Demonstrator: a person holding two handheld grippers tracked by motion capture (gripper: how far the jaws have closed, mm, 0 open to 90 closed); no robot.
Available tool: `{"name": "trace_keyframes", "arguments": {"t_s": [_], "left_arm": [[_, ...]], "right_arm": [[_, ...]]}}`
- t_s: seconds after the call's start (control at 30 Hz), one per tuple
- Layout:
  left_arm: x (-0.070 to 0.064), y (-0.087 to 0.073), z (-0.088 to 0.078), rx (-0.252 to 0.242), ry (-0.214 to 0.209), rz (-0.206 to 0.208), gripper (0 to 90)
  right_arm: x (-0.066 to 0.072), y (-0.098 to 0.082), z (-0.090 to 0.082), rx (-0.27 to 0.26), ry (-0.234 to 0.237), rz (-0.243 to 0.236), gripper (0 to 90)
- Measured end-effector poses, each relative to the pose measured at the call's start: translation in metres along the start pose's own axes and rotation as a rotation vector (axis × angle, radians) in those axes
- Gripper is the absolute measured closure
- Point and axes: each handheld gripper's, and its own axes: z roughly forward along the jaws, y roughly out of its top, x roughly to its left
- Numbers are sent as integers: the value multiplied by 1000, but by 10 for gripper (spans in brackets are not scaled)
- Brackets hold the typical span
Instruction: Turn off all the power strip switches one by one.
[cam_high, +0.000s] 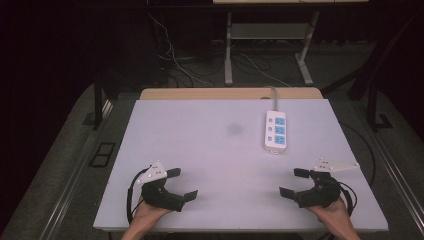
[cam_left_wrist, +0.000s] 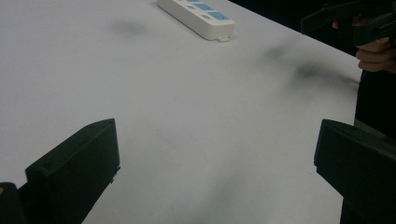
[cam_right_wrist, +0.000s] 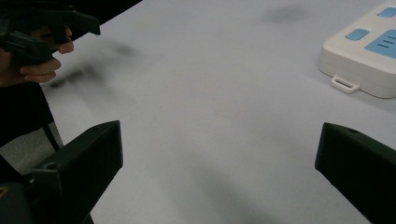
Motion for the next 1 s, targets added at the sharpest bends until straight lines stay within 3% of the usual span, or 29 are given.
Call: {"name": "trace_keyframes", "arguments": {"t_s": [1.0], "left_arm": [[3,-2,-1,13,8,-10,0]], "right_arm": [[1,3,-2,16,0,-8,7]]}}
